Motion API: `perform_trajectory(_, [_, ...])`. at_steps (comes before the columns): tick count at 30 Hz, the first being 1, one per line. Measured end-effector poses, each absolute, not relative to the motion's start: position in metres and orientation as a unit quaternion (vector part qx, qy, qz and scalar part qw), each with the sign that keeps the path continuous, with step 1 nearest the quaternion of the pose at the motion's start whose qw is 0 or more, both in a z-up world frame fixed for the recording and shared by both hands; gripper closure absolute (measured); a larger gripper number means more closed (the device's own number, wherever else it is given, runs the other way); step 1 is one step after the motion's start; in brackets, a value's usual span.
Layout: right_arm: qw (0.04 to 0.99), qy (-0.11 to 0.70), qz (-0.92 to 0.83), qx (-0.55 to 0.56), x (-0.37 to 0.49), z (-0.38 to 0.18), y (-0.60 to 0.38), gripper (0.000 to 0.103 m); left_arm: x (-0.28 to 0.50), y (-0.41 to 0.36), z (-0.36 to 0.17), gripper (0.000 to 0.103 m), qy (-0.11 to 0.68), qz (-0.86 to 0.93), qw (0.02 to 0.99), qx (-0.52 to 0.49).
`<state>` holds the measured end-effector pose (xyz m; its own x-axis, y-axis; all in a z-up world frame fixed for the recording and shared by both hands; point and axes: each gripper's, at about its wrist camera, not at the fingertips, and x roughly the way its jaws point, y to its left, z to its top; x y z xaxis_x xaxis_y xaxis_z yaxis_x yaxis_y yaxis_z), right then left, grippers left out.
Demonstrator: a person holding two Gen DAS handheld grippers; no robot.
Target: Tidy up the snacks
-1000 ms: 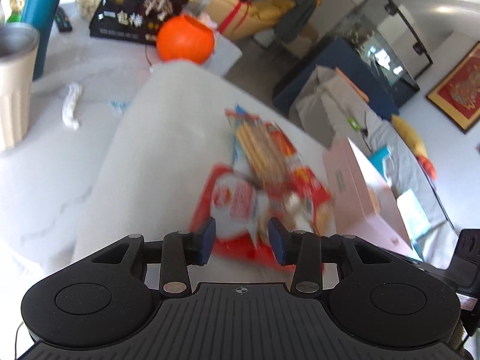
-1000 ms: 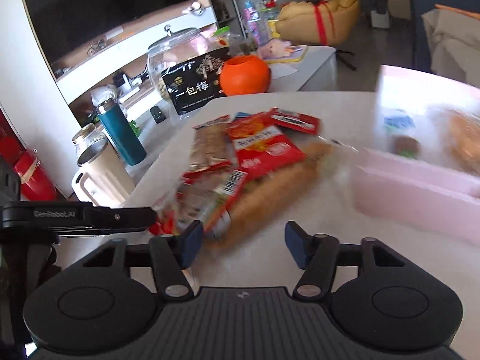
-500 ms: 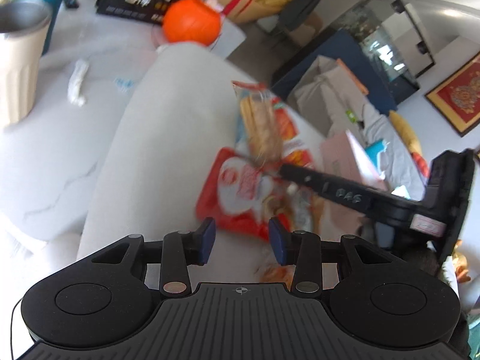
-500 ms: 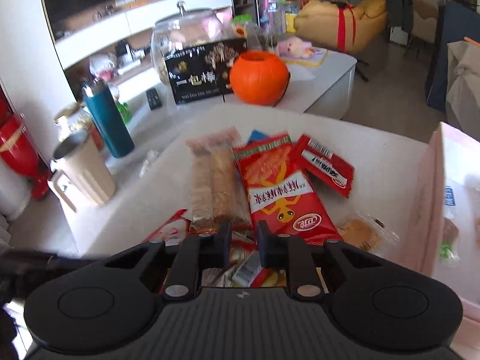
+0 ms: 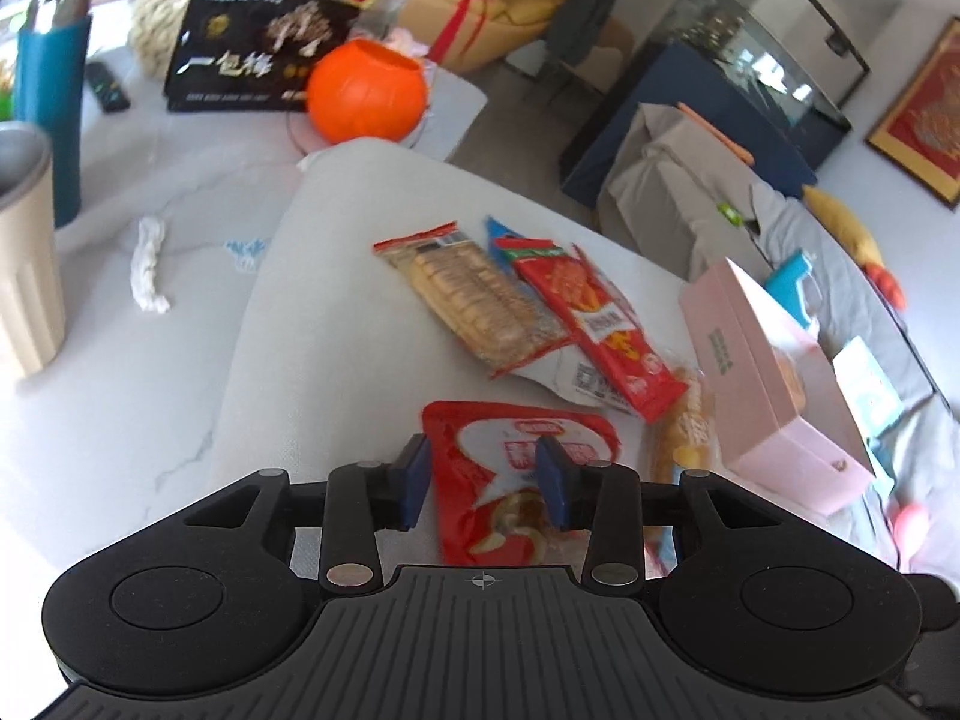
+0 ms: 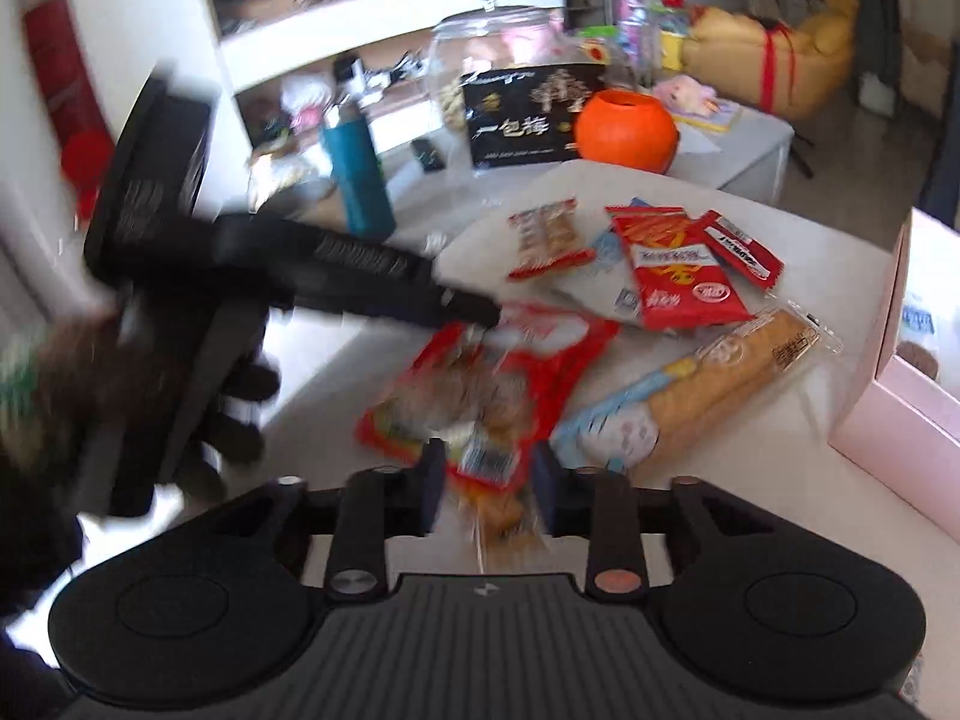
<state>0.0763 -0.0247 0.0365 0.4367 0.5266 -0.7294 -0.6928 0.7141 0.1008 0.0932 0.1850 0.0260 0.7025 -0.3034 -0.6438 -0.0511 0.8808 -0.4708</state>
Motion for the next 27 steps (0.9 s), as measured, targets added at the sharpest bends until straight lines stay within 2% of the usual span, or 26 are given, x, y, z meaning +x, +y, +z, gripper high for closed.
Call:
perform_trajectory(3, [0.843, 0.376, 0.362, -0.133, 0.068, 0.025, -0.020, 0.069, 0.088, 0.177, 0.037, 0.061, 0.377, -0.079, 0.899, -0.208])
perform_trajectory(4, [0.846, 0.369, 0.359, -0.141, 0.066, 0.024, -0.019, 0.073, 0.086, 0.173, 0.042, 0.061, 0.375, -0.078, 0.903, -0.193])
perform_trajectory(6, [0.855, 0.355, 0.341, -0.163, 0.064, 0.025, -0.018, 0.077, 0.081, 0.165, 0.052, 0.061, 0.369, -0.071, 0.912, -0.164])
perform_trajectory(14, [0.894, 0.362, 0.221, -0.146, 0.072, 0.026, -0.072, 0.076, 0.093, 0.116, 0.053, 0.061, 0.380, -0.071, 0.917, -0.095])
perform_trajectory(17, [0.907, 0.353, 0.180, -0.139, 0.068, 0.026, -0.098, 0.076, 0.101, 0.089, 0.042, 0.060, 0.385, -0.051, 0.921, -0.024])
perform_trajectory(18, [0.912, 0.350, 0.168, -0.133, 0.066, 0.025, -0.107, 0.073, 0.101, 0.082, 0.039, 0.059, 0.380, -0.039, 0.924, 0.002])
perform_trajectory(24, [0.932, 0.334, 0.119, -0.076, 0.055, 0.022, -0.163, 0.055, 0.103, 0.080, 0.032, 0.048, 0.385, -0.033, 0.922, 0.042])
perform_trajectory(26, [0.934, 0.338, 0.107, -0.050, 0.054, 0.019, -0.180, 0.054, 0.102, 0.081, 0.028, 0.031, 0.396, -0.037, 0.916, 0.055])
perform_trajectory(27, [0.935, 0.339, 0.100, -0.037, 0.053, 0.018, -0.187, 0.051, 0.100, 0.084, 0.026, 0.028, 0.402, -0.042, 0.913, 0.055])
